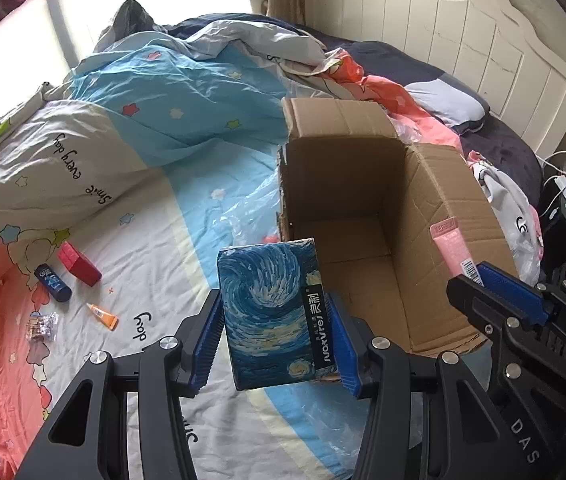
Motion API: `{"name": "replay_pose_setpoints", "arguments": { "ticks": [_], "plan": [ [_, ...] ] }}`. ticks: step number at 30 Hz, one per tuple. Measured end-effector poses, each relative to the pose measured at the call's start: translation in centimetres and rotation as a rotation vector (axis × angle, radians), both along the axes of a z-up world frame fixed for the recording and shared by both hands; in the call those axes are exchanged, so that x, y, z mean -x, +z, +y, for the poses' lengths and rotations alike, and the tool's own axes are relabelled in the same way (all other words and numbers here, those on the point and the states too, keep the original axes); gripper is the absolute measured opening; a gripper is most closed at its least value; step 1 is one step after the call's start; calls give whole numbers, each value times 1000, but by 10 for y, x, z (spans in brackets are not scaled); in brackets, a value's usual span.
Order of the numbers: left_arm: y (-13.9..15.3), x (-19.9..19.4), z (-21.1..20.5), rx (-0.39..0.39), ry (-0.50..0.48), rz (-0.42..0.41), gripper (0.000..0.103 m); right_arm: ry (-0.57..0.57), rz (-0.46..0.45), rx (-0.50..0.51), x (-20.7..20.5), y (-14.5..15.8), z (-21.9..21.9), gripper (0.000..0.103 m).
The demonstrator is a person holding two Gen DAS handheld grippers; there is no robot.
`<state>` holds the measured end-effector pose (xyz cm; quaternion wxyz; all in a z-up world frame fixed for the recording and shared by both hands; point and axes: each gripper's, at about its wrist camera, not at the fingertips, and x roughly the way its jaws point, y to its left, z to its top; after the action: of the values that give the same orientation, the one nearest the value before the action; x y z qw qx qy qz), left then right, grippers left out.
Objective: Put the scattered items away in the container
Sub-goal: 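Carry the tissue pack and pink tube in both grippers over the cardboard box, then open both grippers to drop the tissue pack and pink tube into the box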
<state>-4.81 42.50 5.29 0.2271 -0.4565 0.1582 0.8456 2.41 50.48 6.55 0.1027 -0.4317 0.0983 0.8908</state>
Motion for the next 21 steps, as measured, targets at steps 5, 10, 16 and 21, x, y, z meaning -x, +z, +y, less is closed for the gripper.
{"name": "replay_pose_setpoints", "arguments": {
  "ticks": [5,10,16,21],
  "plan": [
    [-6,6,20,7,-27,-5,51,-11,-15,7,1,-9,10,17],
    [-15,11,32,9,-27,-22,51,-19,-34,15,5,-20,16,17],
    [-30,17,37,15,-24,-46,51,-20,-57,25,9,-32,20,17],
    [-42,20,41,27,-31,-62,51,-22,-74,32,10,-41,24,17]
  ]
}}
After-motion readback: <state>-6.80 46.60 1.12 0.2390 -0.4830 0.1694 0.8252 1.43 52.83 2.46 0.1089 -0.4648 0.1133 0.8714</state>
